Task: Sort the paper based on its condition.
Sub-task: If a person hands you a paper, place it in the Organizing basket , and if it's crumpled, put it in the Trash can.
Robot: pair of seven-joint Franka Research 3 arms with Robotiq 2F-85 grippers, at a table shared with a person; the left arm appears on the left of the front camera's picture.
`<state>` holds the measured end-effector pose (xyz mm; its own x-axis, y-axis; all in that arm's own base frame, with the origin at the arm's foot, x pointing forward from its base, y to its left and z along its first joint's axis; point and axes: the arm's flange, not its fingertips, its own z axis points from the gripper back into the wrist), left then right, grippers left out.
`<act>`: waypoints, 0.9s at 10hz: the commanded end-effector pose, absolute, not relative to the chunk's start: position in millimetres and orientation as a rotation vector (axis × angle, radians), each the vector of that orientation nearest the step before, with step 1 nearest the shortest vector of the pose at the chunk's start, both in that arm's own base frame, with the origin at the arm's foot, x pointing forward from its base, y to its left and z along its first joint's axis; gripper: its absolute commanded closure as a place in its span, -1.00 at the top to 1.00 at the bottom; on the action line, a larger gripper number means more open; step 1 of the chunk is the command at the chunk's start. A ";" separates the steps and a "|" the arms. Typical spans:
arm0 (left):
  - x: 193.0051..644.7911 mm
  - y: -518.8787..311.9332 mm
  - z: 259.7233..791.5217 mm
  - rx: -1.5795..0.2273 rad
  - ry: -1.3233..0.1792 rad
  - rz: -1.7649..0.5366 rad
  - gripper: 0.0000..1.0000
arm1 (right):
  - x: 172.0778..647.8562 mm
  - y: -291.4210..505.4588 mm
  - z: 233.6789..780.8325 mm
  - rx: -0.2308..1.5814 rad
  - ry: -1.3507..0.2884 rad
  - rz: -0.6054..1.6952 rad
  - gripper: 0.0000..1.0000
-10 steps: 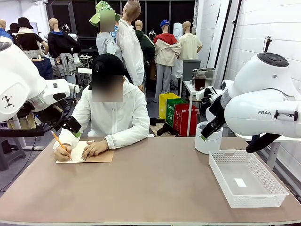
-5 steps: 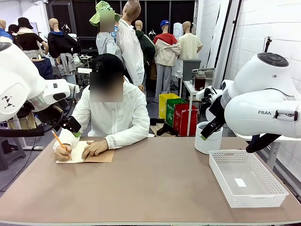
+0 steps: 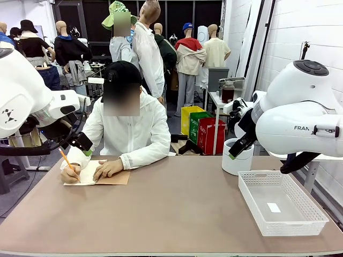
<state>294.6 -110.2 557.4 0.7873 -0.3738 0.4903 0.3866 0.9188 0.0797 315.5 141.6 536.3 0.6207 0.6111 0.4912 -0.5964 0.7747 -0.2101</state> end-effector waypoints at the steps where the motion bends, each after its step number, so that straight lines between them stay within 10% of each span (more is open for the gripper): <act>1: 294.2 -110.5 558.0 -0.026 -0.524 -0.411 1.00 | 315.6 141.5 536.3 -0.028 -0.575 0.694 1.00; 9: 294.2 -110.5 558.0 -0.026 -0.524 -0.411 1.00 | 315.6 141.5 536.3 -0.028 -0.575 0.694 1.00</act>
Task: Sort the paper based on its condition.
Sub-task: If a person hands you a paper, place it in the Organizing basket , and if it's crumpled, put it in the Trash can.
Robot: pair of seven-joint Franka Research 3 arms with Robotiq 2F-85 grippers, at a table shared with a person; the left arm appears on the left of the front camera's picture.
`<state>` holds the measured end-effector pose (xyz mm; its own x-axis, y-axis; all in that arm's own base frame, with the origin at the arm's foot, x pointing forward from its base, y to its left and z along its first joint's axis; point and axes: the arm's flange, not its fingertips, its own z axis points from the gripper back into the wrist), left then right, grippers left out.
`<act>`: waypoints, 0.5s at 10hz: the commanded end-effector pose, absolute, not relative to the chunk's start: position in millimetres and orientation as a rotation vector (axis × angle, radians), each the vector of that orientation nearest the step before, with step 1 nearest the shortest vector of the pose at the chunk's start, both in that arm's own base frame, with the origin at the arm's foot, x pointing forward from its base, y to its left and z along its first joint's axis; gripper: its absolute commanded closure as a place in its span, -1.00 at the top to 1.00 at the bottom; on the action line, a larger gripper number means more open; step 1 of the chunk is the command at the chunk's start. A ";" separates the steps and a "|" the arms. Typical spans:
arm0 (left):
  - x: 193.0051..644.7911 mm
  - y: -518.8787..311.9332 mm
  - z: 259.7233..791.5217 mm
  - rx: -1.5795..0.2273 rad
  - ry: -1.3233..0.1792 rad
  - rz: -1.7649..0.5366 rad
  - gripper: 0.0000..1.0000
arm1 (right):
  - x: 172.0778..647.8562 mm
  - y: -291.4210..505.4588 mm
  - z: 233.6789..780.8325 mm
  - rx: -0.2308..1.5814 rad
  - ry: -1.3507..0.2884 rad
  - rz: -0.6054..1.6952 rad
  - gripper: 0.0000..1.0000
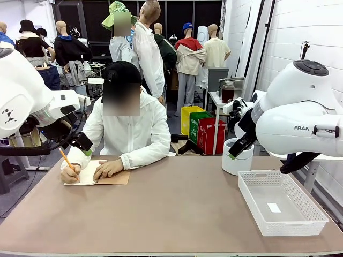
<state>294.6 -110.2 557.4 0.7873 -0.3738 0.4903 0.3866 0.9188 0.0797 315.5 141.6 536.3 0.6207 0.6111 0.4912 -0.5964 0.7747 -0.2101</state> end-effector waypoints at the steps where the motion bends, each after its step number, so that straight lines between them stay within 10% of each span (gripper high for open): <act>1: 294.2 -110.5 558.0 -0.026 -0.524 -0.411 1.00 | 315.6 141.5 536.3 -0.028 -0.575 0.694 1.00; 5: 294.2 -110.5 558.0 -0.026 -0.524 -0.411 1.00 | 315.6 141.5 536.3 -0.028 -0.575 0.694 1.00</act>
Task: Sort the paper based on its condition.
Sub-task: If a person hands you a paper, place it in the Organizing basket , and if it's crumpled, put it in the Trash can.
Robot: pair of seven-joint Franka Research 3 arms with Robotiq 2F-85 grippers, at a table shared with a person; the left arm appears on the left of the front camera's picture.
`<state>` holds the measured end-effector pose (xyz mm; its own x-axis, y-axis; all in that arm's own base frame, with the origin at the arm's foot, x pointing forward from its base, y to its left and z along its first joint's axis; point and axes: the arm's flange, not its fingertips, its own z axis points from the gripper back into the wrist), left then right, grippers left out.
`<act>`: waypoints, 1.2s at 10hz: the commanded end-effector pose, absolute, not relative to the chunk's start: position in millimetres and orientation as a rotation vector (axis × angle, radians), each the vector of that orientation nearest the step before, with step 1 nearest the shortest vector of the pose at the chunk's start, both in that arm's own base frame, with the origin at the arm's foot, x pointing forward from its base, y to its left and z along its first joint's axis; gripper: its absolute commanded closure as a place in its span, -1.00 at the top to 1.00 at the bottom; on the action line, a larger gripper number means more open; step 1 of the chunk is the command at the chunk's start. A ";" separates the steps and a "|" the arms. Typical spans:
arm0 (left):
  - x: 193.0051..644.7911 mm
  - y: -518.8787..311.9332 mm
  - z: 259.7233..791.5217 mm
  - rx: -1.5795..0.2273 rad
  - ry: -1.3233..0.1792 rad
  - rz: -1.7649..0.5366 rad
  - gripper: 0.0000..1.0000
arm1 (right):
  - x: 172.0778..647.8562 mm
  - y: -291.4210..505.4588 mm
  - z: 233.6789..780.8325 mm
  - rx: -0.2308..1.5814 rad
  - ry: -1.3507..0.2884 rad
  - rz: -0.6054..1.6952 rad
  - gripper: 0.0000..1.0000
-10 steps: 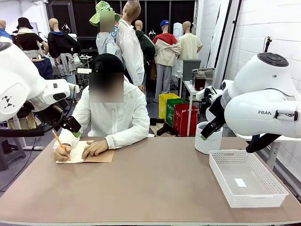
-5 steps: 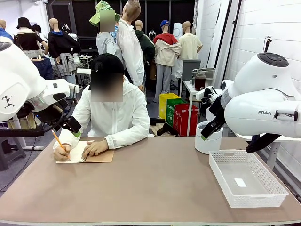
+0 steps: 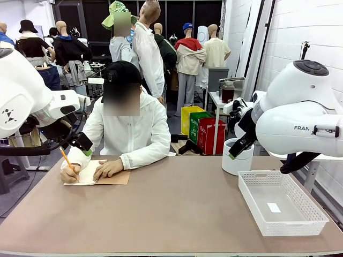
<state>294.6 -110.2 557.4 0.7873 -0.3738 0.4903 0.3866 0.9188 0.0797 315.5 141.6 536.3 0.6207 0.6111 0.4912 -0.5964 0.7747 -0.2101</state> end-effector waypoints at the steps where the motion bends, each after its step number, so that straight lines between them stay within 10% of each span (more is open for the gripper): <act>1: 294.2 -110.5 558.0 -0.026 -0.524 -0.411 1.00 | 315.6 141.5 536.3 -0.028 -0.575 0.694 1.00; 12: 294.2 -110.5 558.0 -0.026 -0.524 -0.411 1.00 | 315.6 141.5 536.3 -0.028 -0.575 0.694 1.00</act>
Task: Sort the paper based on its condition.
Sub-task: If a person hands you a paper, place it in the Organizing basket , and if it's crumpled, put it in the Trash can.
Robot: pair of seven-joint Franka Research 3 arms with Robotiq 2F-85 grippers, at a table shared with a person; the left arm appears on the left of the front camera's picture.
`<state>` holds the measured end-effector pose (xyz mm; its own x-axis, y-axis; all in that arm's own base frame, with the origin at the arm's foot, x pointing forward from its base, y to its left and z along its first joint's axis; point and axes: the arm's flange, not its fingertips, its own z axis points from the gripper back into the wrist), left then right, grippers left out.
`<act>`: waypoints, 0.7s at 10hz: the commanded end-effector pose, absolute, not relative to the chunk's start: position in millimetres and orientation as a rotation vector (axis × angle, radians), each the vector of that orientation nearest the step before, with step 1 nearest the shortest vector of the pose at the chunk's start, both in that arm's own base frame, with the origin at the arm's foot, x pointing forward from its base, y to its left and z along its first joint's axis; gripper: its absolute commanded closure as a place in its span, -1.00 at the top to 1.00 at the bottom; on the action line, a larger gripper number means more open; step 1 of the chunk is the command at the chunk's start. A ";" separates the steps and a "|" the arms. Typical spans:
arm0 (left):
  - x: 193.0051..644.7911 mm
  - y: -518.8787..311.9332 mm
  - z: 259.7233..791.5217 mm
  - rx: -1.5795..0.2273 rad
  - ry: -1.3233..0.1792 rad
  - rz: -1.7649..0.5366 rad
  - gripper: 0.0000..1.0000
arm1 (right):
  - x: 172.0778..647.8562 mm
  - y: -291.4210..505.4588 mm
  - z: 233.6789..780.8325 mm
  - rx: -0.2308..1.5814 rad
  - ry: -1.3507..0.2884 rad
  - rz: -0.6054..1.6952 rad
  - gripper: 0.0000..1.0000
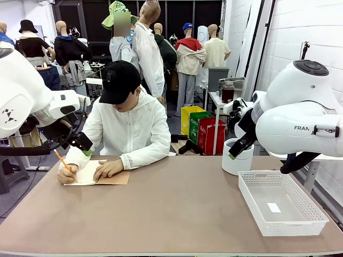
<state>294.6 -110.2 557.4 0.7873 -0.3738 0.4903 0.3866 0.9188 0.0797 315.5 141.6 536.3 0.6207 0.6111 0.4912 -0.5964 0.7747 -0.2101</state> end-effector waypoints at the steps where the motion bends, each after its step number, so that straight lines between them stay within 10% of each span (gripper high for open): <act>1: 294.2 -110.5 558.0 -0.026 -0.524 -0.411 1.00 | 315.6 141.5 536.3 -0.028 -0.575 0.694 1.00; 7: 294.2 -110.5 558.0 -0.026 -0.524 -0.411 1.00 | 315.6 141.5 536.3 -0.028 -0.575 0.694 1.00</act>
<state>294.6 -110.2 557.4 0.7873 -0.3738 0.4903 0.3866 0.9188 0.0797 315.5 141.6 536.3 0.6207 0.6111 0.4912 -0.5964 0.7747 -0.2101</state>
